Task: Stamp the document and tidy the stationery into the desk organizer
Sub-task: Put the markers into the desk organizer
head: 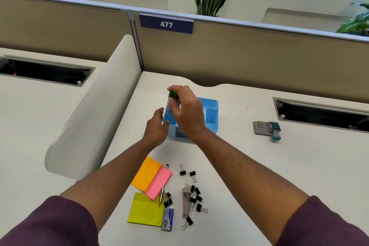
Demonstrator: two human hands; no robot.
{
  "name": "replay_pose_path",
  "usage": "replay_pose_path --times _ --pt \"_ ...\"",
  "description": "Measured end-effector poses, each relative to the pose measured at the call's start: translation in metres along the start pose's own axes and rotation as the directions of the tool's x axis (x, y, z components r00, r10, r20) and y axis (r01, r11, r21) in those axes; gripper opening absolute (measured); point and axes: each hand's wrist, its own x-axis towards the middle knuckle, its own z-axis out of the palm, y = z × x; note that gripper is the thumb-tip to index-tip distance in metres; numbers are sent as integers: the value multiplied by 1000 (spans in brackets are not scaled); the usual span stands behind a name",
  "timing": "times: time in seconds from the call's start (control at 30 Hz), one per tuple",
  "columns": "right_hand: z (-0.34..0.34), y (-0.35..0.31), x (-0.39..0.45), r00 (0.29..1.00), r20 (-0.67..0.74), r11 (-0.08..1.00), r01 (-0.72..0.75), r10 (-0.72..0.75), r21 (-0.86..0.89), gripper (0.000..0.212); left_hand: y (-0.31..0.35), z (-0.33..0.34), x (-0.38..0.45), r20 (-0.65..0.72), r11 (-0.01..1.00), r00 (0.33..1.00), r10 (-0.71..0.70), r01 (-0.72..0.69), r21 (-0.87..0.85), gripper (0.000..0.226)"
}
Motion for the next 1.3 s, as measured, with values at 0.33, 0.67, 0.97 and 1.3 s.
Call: replay_pose_path --times 0.33,0.67,0.97,1.3 --pt "17 19 11 996 60 992 77 -71 -99 27 -7 -2 2 14 1000 1000 -11 11 -26 60" --pt "15 51 -7 926 365 916 60 98 -396 47 -11 -7 8 34 999 999 26 -25 -25 67" --pt "9 55 -16 721 623 925 -67 304 -374 74 11 -5 15 72 990 987 142 -142 -8 75" --pt "7 50 -14 825 474 915 -122 309 -384 73 3 -6 13 26 992 992 125 -125 -31 76"
